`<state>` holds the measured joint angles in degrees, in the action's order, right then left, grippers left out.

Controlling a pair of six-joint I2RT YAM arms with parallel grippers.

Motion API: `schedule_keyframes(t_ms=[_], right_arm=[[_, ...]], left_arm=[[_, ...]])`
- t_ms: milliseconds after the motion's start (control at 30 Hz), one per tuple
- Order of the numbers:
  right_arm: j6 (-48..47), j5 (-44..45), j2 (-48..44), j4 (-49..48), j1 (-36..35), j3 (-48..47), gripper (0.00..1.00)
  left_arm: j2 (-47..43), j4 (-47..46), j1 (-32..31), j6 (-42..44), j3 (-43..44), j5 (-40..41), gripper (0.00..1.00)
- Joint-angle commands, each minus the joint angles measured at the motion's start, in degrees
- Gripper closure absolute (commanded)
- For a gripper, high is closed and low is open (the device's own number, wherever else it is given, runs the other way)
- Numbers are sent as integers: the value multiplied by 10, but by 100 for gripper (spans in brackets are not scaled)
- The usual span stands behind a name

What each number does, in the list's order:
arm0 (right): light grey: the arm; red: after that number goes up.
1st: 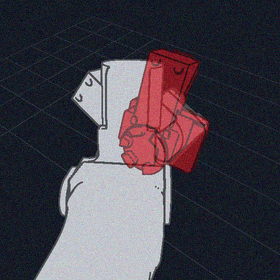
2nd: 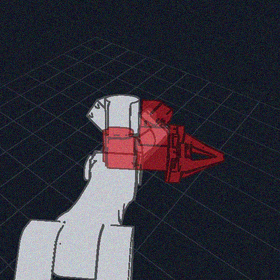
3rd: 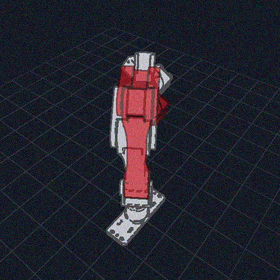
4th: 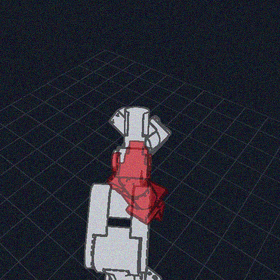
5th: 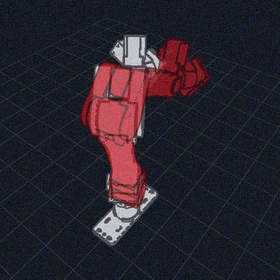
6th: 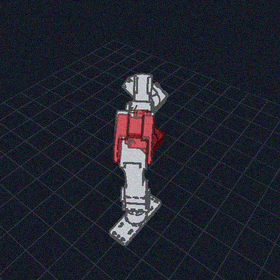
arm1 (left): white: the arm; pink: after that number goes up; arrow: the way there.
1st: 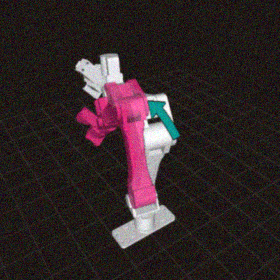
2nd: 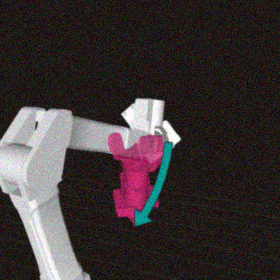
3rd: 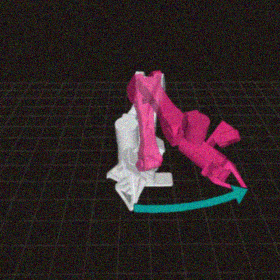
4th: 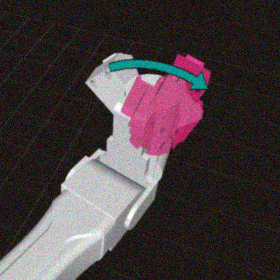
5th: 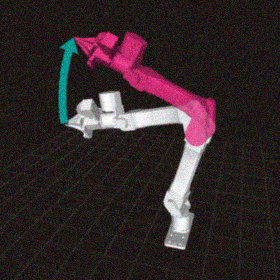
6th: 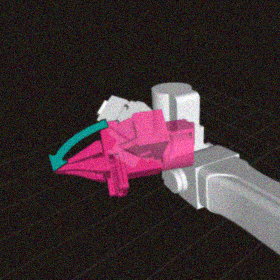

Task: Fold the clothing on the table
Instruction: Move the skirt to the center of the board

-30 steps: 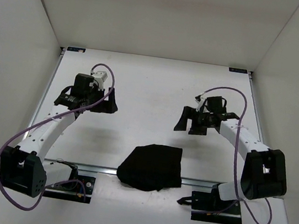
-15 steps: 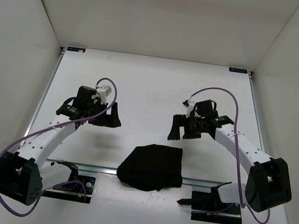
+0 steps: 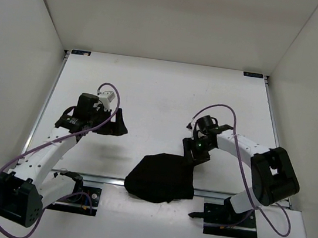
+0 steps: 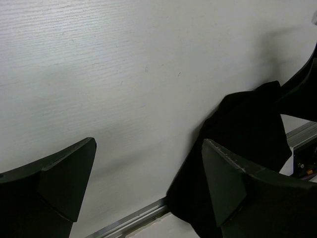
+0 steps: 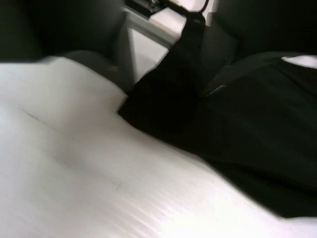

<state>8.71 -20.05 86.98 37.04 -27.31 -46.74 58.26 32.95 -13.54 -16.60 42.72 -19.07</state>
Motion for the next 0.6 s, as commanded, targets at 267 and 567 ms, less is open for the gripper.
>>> schedule_keyframes(t_ms=[267, 567], right_arm=[[-17, -5, 21, 11, 23, -143, 100], [-27, -34, 137, 52, 125, -694, 100]], left_arm=[[-21, -10, 3, -10, -4, -4, 2], [32, -21, 11, 10, 56, -2, 1]])
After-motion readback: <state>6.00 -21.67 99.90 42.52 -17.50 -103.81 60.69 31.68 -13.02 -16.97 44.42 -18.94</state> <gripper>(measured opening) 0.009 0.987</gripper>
